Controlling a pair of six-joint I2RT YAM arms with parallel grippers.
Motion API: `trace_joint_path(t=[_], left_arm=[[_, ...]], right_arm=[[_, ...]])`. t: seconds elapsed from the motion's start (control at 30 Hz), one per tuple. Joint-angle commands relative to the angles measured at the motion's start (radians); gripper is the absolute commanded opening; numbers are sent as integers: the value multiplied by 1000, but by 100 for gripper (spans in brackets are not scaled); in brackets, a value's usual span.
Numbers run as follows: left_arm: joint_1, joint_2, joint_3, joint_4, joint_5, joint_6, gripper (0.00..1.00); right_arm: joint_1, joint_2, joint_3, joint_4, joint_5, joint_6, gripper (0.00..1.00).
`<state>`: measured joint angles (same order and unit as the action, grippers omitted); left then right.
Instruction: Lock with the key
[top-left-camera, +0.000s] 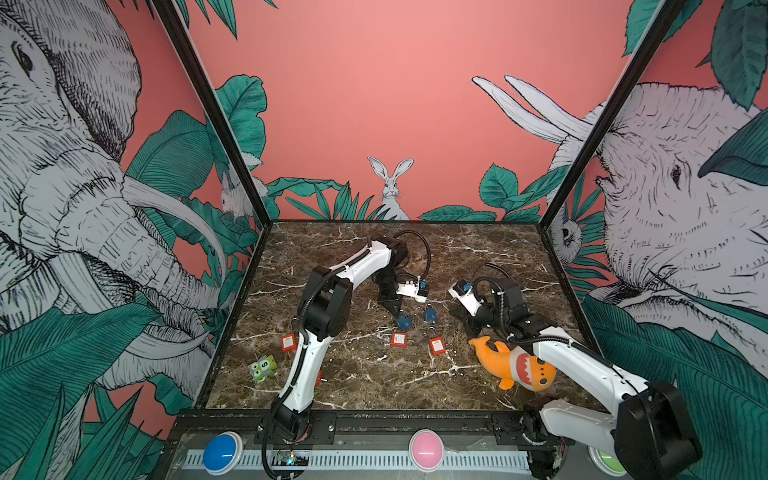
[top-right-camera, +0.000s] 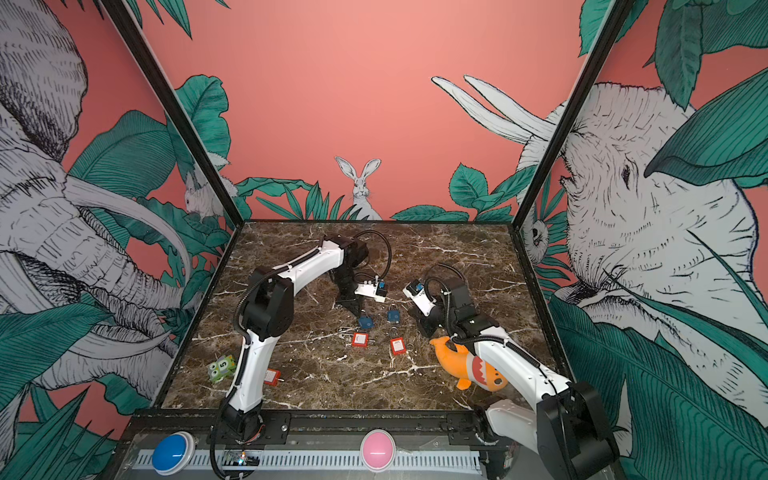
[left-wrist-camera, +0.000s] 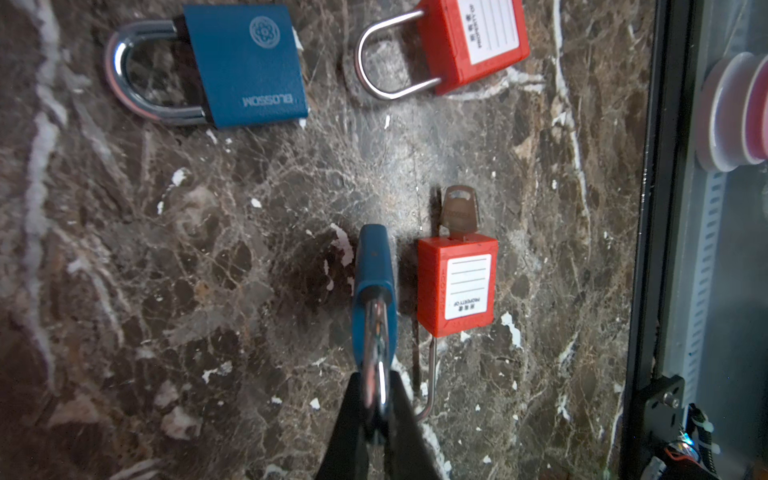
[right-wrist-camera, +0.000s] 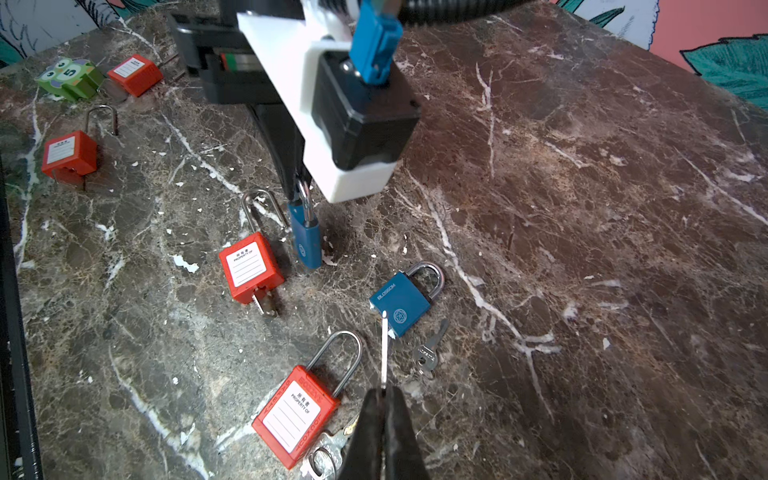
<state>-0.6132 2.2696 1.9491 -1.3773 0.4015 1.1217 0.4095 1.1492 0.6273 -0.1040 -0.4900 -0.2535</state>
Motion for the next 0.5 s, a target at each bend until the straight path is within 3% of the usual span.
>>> trace_joint_path(t=[0.0, 0.27, 0.47], left_arm=[[-19, 12, 44, -60, 2, -24, 0], [-30, 43, 77, -32, -36, -53, 0], [-29, 57, 82, 18, -84, -66, 12]], right_arm=[[-4, 3, -11, 45, -22, 7, 0], [-3, 13, -15, 59, -29, 23, 0], [-3, 15, -15, 66, -33, 33, 0]])
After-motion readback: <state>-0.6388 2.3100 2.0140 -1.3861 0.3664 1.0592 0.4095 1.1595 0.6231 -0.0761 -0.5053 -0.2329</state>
